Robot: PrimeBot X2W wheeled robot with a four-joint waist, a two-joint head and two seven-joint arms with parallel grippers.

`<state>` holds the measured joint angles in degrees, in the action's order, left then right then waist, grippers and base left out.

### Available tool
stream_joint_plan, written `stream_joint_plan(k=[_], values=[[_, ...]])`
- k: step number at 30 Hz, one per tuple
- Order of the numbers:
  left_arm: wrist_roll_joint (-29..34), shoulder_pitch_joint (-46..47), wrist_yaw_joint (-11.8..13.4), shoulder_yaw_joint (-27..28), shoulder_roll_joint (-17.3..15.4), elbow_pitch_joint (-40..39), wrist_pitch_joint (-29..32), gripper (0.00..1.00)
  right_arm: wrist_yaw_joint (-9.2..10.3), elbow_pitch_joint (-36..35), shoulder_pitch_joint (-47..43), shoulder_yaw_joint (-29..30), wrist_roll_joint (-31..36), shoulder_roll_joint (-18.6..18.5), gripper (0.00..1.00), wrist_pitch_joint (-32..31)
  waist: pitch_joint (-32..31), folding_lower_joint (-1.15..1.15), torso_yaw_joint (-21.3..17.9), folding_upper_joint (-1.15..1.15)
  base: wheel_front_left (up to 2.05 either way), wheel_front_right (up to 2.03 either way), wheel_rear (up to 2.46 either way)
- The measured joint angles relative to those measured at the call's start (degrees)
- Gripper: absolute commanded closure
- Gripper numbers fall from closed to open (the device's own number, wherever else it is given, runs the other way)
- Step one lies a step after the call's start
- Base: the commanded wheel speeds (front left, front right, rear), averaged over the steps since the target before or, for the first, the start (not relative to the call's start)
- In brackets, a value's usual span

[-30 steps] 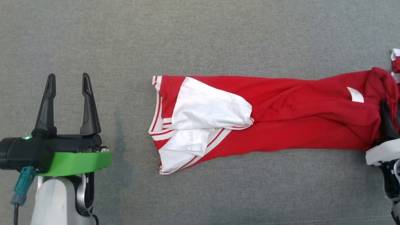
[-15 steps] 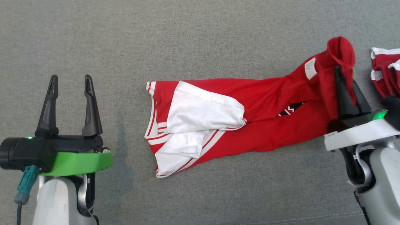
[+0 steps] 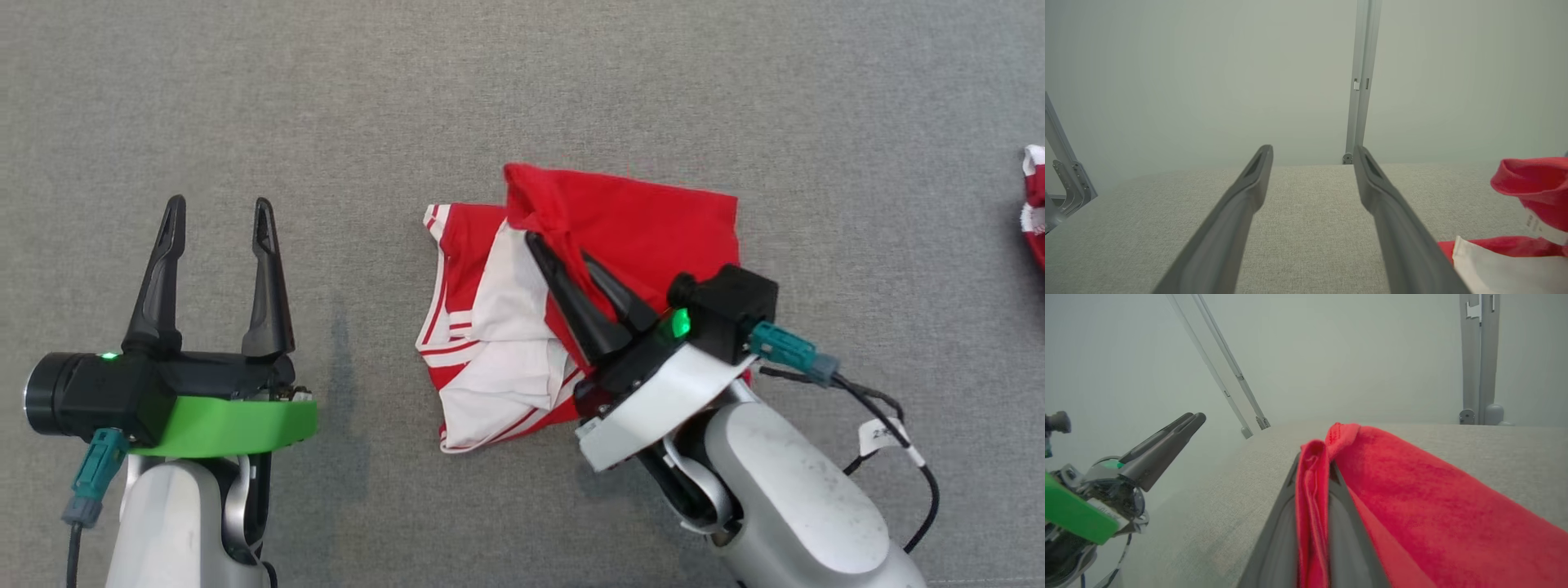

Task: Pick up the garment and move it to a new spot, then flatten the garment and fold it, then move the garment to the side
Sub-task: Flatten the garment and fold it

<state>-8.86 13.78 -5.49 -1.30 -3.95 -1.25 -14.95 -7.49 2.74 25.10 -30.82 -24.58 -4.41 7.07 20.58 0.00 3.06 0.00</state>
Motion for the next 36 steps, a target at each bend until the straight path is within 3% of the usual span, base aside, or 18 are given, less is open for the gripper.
stream_joint_plan(k=[8,18,19,20,21,22,30,36], values=[[-0.1,0.7,-0.1,-0.7,0.5,0.7,0.0,0.0,0.0,9.9,2.8,-6.8,-2.4,1.5,1.0,4.6,1.0,0.0,2.5,0.0,0.0,0.0,0.0],[0.0,1.5,-0.5,-1.6,0.7,1.4,0.0,0.0,0.01,17.1,8.1,-13.7,-8.9,1.5,1.0,7.6,2.2,0.0,3.0,0.0,0.0,0.0,0.0],[0.0,1.7,-0.5,-1.7,0.7,1.5,0.0,0.0,0.0,17.7,8.5,-14.1,-9.1,1.5,0.89,7.7,2.2,0.0,3.0,0.0,0.0,0.0,0.0],[0.0,1.8,-0.6,-1.8,0.7,1.6,0.0,0.0,0.01,18.2,8.9,-14.4,-9.4,1.5,0.57,7.7,2.3,0.0,3.0,0.0,0.0,0.0,0.0],[0.0,1.9,-0.6,-1.9,0.8,1.6,0.0,0.0,0.0,18.4,9.4,-14.7,-9.8,1.5,0.18,7.7,2.3,0.0,3.0,0.0,0.0,0.0,0.0],[0.0,2.0,-0.6,-2.0,0.8,1.7,0.0,0.0,0.01,18.6,9.7,-14.8,-10.0,1.5,0.0,7.8,2.3,0.0,3.0,0.0,0.0,0.0,0.0],[0.4,1.9,-0.6,-1.2,0.8,1.9,0.0,0.0,0.0,10.0,10.8,-12.3,-5.5,1.6,0.0,8.0,1.9,0.0,1.8,0.0,0.0,0.0,0.0],[1.0,1.6,-0.6,-0.6,0.9,1.9,0.0,0.0,0.0,2.9,9.0,-2.2,2.9,1.5,0.0,8.0,1.2,0.0,0.3,0.0,0.0,0.0,0.0]])
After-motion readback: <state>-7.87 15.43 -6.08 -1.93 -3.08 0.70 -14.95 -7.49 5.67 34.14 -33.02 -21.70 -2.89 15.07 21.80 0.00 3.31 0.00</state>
